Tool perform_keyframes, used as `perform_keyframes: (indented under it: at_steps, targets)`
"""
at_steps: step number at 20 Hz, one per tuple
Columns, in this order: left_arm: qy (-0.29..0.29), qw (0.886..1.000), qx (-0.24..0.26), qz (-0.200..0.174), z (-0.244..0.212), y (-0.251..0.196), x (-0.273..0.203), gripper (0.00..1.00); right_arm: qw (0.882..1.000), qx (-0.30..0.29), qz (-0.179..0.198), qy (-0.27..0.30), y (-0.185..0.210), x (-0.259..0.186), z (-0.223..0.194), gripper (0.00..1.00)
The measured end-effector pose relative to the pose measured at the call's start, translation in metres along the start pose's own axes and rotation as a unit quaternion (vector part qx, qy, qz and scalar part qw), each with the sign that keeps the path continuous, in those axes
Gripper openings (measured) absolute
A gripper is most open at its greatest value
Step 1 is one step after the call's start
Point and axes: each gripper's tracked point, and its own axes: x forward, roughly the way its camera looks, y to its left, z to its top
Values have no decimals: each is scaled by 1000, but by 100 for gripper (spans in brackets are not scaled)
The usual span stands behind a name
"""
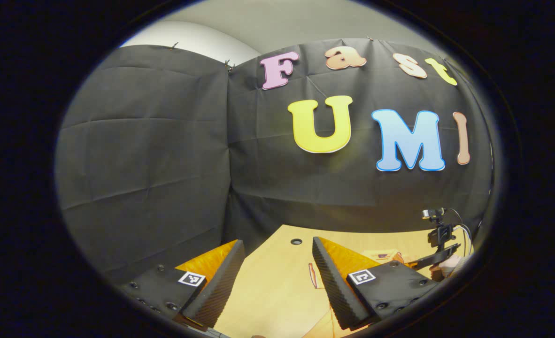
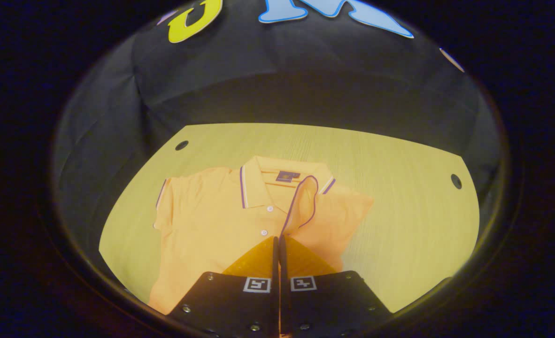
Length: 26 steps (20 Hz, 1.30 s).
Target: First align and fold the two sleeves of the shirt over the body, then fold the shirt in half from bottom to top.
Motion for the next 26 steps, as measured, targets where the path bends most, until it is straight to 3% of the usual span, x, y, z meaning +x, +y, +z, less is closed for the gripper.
perform_keyframes:
  at_steps: [1, 4, 12, 20, 26]
  targets:
    - [1, 1000, -2, -2, -1, 0, 0, 94, 1000, 1, 10, 1, 8, -6, 1, 16]
    - [7, 1000, -5, -8, -3, -2, 1, 94, 1000, 2, 11, -2, 9, -3, 2, 31]
    - [35, 997, -13, -68, -38, -38, 40, 94, 999, -6, 2, -54, -1, -55, 25, 31]
    - [111, 984, -16, -142, -136, -85, 124, 94, 990, 26, 1, -137, -4, -163, 41, 31]
    - [191, 969, 1, -155, -235, -106, 177, 96, 984, 62, -24, -166, -17, -226, 25, 31]
